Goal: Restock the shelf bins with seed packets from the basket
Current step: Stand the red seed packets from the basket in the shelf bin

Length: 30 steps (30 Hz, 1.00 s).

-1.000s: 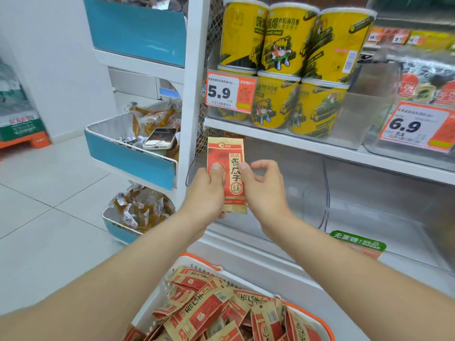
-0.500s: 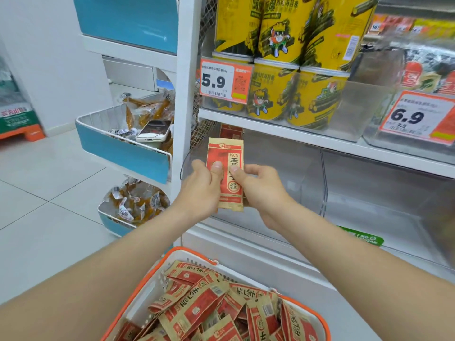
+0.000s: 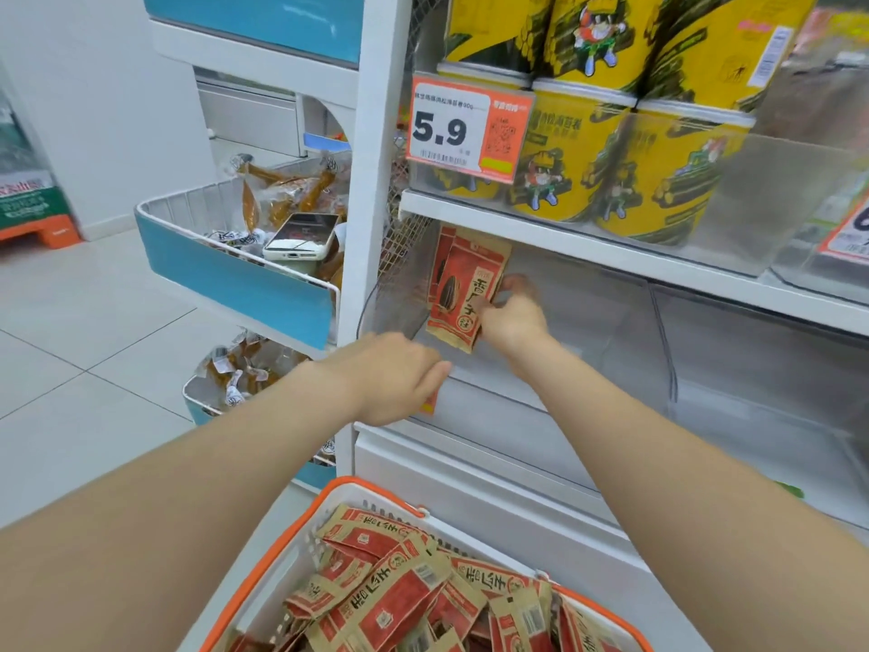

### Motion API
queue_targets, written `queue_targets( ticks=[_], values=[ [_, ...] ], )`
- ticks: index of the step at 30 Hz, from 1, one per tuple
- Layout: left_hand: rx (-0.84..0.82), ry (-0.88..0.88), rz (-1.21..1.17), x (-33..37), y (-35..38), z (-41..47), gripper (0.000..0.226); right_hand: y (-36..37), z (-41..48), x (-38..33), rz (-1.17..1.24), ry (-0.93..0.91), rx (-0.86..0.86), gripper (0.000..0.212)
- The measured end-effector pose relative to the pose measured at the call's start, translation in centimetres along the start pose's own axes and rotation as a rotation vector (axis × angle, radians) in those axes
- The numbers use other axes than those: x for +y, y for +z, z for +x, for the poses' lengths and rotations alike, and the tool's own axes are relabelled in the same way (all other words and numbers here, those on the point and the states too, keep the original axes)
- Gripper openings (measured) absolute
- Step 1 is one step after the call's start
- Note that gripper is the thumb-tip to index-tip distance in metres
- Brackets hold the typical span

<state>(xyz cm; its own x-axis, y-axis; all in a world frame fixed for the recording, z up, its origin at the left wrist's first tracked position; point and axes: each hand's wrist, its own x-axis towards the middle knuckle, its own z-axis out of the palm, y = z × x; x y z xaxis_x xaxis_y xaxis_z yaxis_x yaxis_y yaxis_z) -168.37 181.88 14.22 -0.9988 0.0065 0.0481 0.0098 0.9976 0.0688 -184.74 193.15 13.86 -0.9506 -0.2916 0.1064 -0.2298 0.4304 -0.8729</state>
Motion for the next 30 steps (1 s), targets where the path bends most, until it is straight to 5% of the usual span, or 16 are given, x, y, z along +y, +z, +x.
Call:
queue_targets(
  ticks=[4,15,19,23,30],
  values=[
    [-0.052,0.010,-0.034,-0.7,0.6,0.9,0.051,1.8,2.9,-0.6,-0.165,-0.007,0.044,0.015],
    [-0.002,0.028,0.015,-0.7,2.3,1.9,0.072,5.8,7.1,0.3,-0.500,0.034,0.025,0.042],
    [0.010,0.036,0.008,-0.6,2.4,1.8,0.071,6.3,7.9,0.0,-0.445,0.036,0.175,0.047],
    [-0.015,0.011,0.004,-0.4,2.1,1.8,0.072,6.6,8.0,0.4,-0.432,0.044,0.086,0.058],
    [-0.041,-0.020,0.007,-0.3,2.0,1.7,0.073,5.9,7.8,0.6,-0.624,-0.072,0.003,0.038]
  ],
)
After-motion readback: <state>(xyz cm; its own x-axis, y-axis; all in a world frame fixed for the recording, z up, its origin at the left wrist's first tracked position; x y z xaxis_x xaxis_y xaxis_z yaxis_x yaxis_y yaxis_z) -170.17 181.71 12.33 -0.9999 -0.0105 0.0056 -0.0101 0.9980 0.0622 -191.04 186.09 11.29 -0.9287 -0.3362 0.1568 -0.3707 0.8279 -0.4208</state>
